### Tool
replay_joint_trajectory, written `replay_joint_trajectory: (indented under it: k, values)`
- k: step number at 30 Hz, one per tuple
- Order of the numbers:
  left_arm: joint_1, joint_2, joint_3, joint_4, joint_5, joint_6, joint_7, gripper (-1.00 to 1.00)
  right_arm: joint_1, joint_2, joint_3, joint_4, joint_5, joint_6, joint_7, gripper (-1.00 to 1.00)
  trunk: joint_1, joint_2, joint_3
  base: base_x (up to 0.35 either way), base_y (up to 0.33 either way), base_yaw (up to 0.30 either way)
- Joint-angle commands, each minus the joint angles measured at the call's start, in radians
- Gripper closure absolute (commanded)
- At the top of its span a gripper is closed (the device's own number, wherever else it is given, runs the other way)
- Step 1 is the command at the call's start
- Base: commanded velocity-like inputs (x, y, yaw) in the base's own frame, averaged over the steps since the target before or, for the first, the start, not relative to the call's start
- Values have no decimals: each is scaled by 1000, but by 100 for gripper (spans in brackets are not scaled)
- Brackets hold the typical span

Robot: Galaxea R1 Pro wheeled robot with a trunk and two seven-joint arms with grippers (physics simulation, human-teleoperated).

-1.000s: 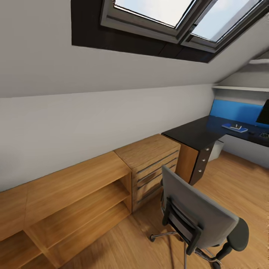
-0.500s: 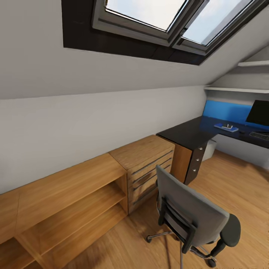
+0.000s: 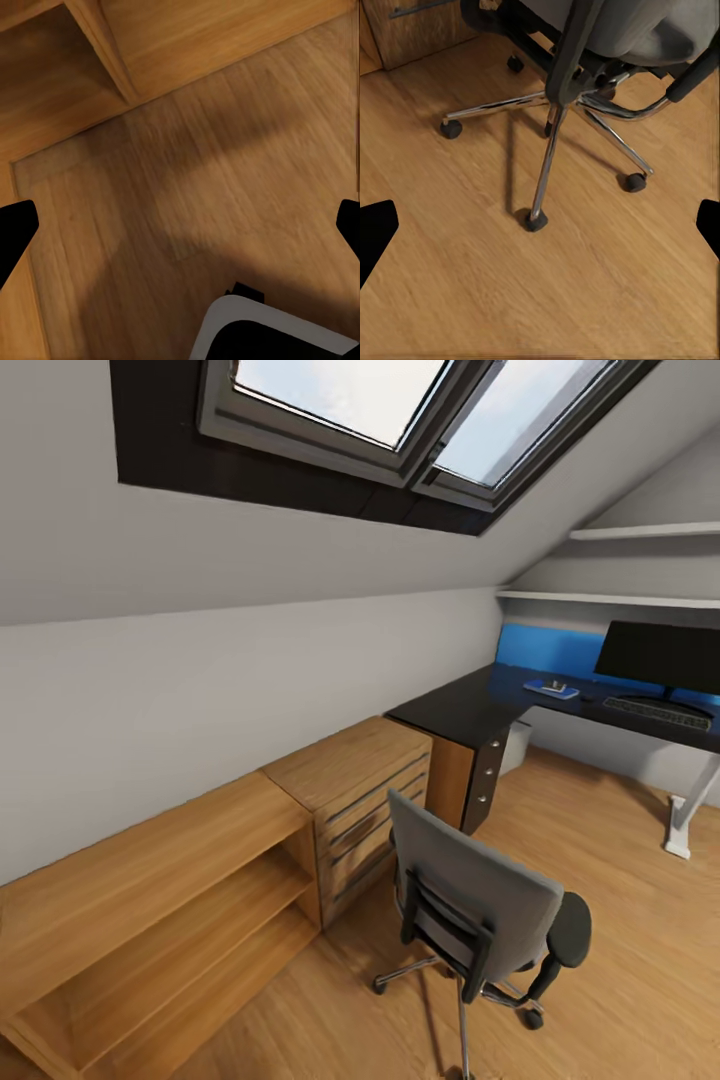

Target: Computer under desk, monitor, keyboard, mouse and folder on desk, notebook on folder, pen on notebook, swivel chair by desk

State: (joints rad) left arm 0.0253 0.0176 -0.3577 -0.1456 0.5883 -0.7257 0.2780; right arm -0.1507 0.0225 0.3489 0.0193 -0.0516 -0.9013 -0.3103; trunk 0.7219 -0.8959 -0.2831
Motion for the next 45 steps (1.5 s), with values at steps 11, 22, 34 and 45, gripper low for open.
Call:
replay_joint_trajectory:
  k: [11,22,34,45]
  values:
    - [1,1,-9,-3,2,0,9,-100,-1,1,9,1,-5,-4,-4,-100,0,-1,-1,-4,5,-280]
    - [1,1,-9,-3,2,0,9,-100,-1,1,9,1,-5,-4,-4,-100,0,-1,-1,0,0,-280]
    - [1,1,-9,-3,2,0,9,-100,-1,1,9,1,-5,-3,-4,-100,0,-1,-4,0,0,-280]
    - [1,1,-9,-3,2,1,9,-100,-1,1,10,2,-5,-1,-4,-100,0,-1,-10,0,58,-280]
